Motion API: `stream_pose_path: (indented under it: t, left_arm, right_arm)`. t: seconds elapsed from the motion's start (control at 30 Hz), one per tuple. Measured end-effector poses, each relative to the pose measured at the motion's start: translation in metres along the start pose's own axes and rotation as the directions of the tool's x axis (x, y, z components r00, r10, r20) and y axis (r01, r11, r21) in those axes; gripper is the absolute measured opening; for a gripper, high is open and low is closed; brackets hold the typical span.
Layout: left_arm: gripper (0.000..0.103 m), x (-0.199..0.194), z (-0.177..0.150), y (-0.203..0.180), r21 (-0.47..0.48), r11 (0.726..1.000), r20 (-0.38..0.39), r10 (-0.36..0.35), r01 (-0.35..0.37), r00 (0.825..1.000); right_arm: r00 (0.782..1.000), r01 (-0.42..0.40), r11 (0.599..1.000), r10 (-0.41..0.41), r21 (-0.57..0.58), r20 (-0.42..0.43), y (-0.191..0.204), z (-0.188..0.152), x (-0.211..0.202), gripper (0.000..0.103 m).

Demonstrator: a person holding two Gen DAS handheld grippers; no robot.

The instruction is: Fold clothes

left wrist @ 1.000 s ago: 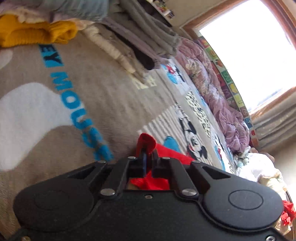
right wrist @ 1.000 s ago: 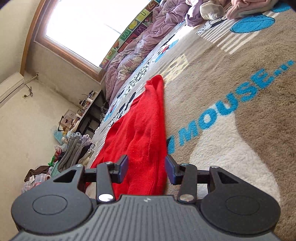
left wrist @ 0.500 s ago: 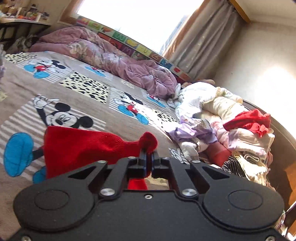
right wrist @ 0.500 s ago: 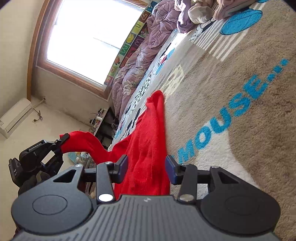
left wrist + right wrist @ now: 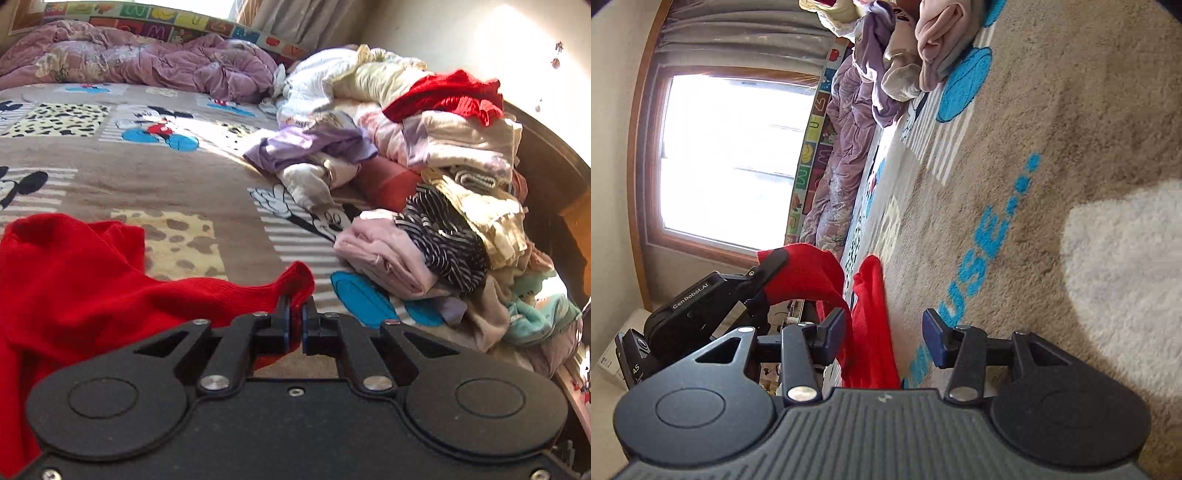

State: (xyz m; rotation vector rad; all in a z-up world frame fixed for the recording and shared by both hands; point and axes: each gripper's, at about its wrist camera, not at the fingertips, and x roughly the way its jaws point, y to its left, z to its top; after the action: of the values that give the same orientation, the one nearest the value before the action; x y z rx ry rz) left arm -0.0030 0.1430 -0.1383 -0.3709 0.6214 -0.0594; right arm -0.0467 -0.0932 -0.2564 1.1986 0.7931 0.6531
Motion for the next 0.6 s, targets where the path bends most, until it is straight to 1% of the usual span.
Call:
stream_pose_path:
  t: [0.03,0.1,0.2,0.23,0.27,0.3,0.37,0.43,0.5,0.6]
  left_arm:
    - [0.007,0.004,-0.005,0.003,-0.002,1.0,-0.023,-0.009,0.009,1.0]
    - [0.007,-0.004,-0.014,0.011,-0.01,0.999,-0.033,-0.046,0.046,0.998]
    - [0.012,-0.039,-0.021,0.029,-0.006,0.998,-0.013,-0.057,0.057,0.998]
    - [0.02,-0.051,-0.024,0.035,-0.005,0.998,-0.005,-0.06,0.06,0.998]
    - [0.028,-0.064,-0.027,0.042,-0.009,0.999,0.01,-0.048,0.049,0.999]
    - [0.029,-0.077,-0.03,0.051,-0.014,0.999,0.025,-0.037,0.037,0.999]
    - [0.029,-0.105,-0.038,0.076,-0.017,1.0,0.044,0.004,-0.003,0.999]
    - [0.029,-0.13,-0.049,0.103,-0.051,0.997,0.057,0.055,-0.052,0.997]
    - [0.029,-0.153,-0.06,0.129,-0.085,0.991,0.068,0.106,-0.101,0.992]
    - [0.029,-0.174,-0.076,0.16,-0.128,0.976,0.064,0.186,-0.177,0.98]
  right_arm:
    - [1.0,0.004,1.0,-0.004,0.005,0.001,-0.001,0.001,0.001,0.048]
    - [1.0,0.017,1.0,-0.017,-0.011,-0.006,-0.002,0.001,0.006,0.048]
    - [0.999,0.032,0.998,-0.033,-0.053,-0.021,0.002,0.001,0.014,0.051]
    - [0.999,0.035,0.997,-0.037,-0.066,-0.027,0.004,0.001,0.018,0.052]
    - [0.999,0.037,0.996,-0.04,-0.078,-0.033,0.006,0.002,0.021,0.053]
    - [0.998,0.041,0.995,-0.045,-0.093,-0.043,0.008,0.002,0.025,0.054]
    - [0.996,0.066,0.989,-0.074,-0.135,-0.055,0.015,0.002,0.036,0.054]
    - [0.992,0.094,0.981,-0.107,-0.172,-0.071,0.02,0.002,0.042,0.054]
    - [0.989,0.114,0.974,-0.129,-0.196,-0.069,0.024,0.004,0.047,0.054]
    - [0.986,0.146,0.966,-0.16,-0.211,-0.053,0.026,0.008,0.052,0.054]
